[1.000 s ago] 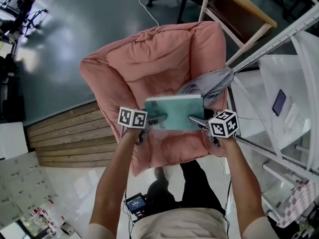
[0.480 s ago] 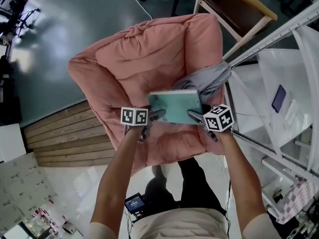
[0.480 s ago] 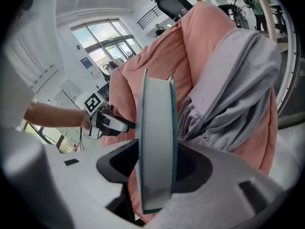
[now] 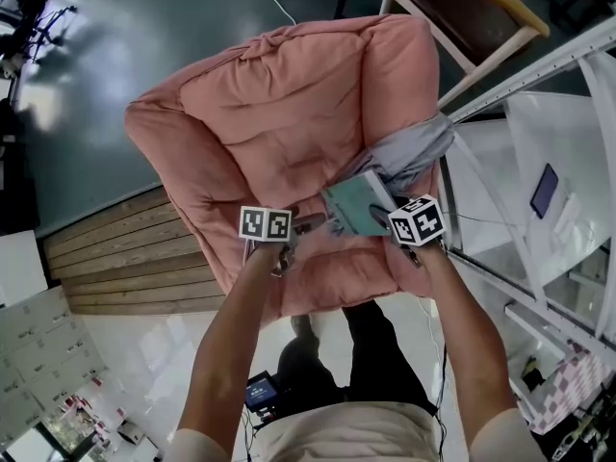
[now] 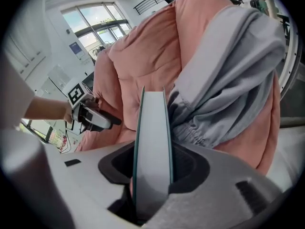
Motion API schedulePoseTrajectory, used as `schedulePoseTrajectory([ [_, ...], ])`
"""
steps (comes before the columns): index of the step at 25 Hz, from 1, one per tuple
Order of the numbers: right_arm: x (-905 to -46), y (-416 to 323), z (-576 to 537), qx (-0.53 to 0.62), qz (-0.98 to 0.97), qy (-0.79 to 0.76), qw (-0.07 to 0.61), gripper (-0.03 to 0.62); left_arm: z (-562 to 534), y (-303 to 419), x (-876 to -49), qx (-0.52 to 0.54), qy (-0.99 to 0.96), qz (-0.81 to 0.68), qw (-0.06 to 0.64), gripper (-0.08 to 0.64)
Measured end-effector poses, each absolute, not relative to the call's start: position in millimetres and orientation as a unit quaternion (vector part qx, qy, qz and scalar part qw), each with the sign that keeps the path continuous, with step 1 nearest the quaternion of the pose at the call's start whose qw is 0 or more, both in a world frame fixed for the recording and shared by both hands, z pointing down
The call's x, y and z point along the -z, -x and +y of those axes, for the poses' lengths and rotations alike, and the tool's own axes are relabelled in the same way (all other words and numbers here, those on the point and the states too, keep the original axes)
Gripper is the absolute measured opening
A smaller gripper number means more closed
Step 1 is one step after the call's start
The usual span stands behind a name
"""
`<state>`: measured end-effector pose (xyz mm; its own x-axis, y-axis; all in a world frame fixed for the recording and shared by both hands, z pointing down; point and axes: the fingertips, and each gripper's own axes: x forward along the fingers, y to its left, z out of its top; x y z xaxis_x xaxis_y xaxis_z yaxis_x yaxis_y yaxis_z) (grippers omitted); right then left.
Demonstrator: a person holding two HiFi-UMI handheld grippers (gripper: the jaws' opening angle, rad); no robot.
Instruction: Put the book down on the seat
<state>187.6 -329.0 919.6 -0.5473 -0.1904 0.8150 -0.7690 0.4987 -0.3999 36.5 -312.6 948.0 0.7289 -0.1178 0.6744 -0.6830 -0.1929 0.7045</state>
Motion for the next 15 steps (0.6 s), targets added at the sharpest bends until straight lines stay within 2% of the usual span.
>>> schedulePoseTrajectory([
  [15, -922.9, -219.6, -338.6, -0.308, -0.746, -0.367, 0.462, 0.222, -311.8, -43.0, -932.7, -0.232, -0.745, -0.272, 0.563, 0.38],
])
